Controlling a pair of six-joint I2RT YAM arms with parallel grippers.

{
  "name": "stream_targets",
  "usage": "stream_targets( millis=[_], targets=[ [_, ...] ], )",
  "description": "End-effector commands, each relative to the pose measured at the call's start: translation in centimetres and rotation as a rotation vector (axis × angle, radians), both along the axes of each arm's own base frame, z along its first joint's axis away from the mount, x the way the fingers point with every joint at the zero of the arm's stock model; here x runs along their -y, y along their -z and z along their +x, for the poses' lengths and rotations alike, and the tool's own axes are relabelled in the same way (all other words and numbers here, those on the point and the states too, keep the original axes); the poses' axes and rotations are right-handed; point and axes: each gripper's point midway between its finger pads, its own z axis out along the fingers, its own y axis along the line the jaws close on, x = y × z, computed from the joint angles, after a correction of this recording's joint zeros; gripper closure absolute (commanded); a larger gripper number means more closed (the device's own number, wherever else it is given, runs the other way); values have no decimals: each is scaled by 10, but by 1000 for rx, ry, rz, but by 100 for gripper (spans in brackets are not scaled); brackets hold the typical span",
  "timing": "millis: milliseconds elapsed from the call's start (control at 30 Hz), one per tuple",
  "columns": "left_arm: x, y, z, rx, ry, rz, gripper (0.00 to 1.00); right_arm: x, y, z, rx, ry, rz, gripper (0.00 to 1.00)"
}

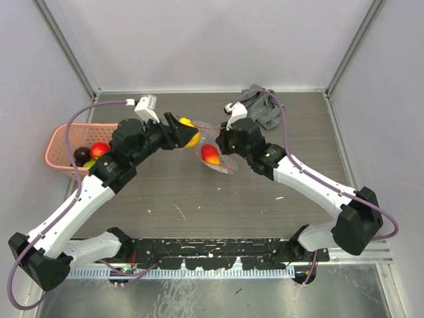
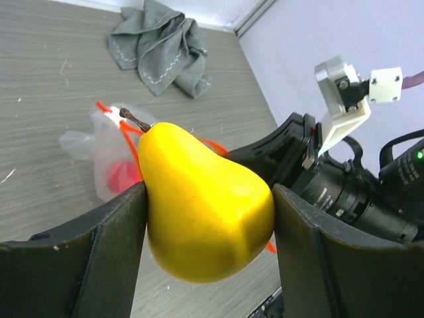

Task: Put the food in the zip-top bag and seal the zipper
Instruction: Pick up the fake fruit from the bin, then place the fake fruit in the zipper food storage bag.

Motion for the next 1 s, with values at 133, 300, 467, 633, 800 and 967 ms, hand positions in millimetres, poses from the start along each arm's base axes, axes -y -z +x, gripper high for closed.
stream_targets(
  millis=[133,300,467,633,800,967],
  targets=[
    [27,-36,19,154,-47,-117,70,-5,-55,-4,76,-13,133,100],
    [41,-6,28,133,-59,-83,70,-10,-60,-8,75,-39,160,100],
    [47,20,28,137,-80,-15,69,-9,-64,-9,82,-39,171,100],
    [44,46,27,121,-106,88,64,-9,-68,-11,89,-43,182,100],
    [47,68,21,102,-91,165,55,-8,-70,-12,96,-42,188,100],
    [55,75,15,102,-68,228,41,-12,-70,-13,90,-59,202,100]
  ],
)
